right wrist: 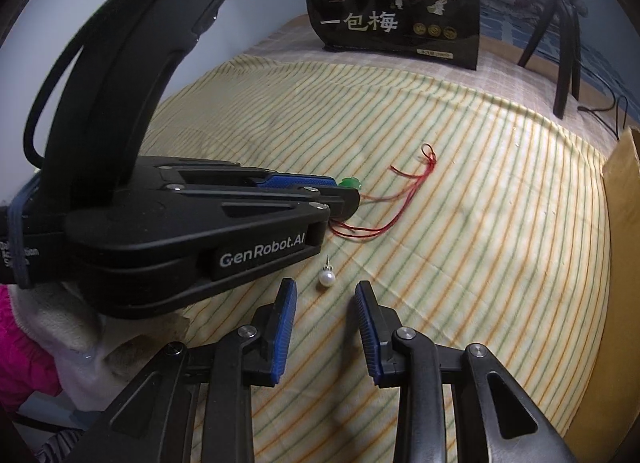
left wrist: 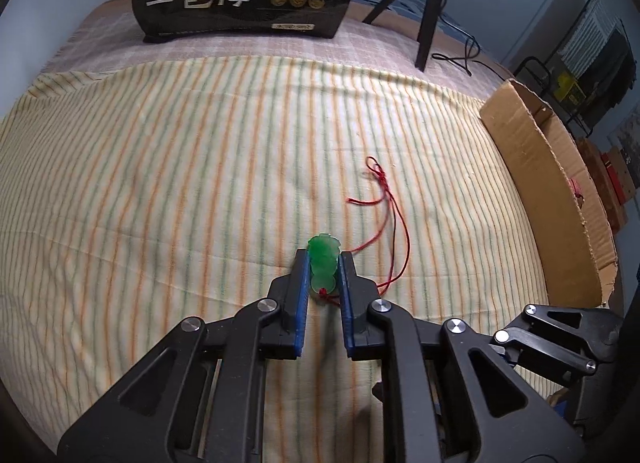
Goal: Organize jewelry
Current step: 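Close the left tool on the jade pendant while the right tool grasps the pearl earring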
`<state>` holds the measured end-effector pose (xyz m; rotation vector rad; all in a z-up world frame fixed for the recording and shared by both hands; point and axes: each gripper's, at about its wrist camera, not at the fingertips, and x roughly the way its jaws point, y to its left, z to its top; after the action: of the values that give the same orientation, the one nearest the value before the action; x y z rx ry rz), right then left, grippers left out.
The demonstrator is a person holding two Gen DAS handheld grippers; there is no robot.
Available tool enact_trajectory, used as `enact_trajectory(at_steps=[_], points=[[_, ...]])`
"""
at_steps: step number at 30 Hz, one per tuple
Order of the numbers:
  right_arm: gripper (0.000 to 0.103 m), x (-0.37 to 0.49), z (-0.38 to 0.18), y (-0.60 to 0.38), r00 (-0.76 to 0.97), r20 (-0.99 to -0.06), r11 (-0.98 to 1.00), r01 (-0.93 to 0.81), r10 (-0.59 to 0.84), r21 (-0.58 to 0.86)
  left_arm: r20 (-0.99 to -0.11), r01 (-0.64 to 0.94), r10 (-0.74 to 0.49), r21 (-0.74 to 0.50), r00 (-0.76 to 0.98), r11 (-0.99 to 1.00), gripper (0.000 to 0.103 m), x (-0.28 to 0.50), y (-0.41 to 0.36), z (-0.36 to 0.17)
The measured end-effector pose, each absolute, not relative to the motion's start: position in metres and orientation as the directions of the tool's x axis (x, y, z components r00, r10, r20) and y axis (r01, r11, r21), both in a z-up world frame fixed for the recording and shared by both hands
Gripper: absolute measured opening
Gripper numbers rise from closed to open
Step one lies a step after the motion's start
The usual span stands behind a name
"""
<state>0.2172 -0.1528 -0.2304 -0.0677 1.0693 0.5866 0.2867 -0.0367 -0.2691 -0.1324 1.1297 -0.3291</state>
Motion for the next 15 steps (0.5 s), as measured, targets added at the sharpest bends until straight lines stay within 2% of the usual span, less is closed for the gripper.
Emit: enact_trajectory(at_steps=[3, 7, 15], points=[[0.022, 0.221, -0.230, -0.146, 0.350, -0.846, 0.846, -0.496, 0.403, 0.198, -0.865, 0.180, -0.316, -0.265, 0.390, 0.947, 0.013, 0.287, -0.030, -0.269], [0.006, 0.222, -0.231, -0.142, 0.359, -0.855, 0.850, -0.502, 0.374, 0.162, -0.863, 0.162, -0.313, -0.270, 0.396, 0.949, 0.013, 0.287, -0.020, -0.269], [0.006, 0.216, -0.210, -0.154, 0.386, -0.835, 0.855, -0.487, 0.393, 0.177, -0.856, 0.140, -0.313, -0.280, 0.412, 0.950, 0.012, 0.282, -0.008, -0.259]])
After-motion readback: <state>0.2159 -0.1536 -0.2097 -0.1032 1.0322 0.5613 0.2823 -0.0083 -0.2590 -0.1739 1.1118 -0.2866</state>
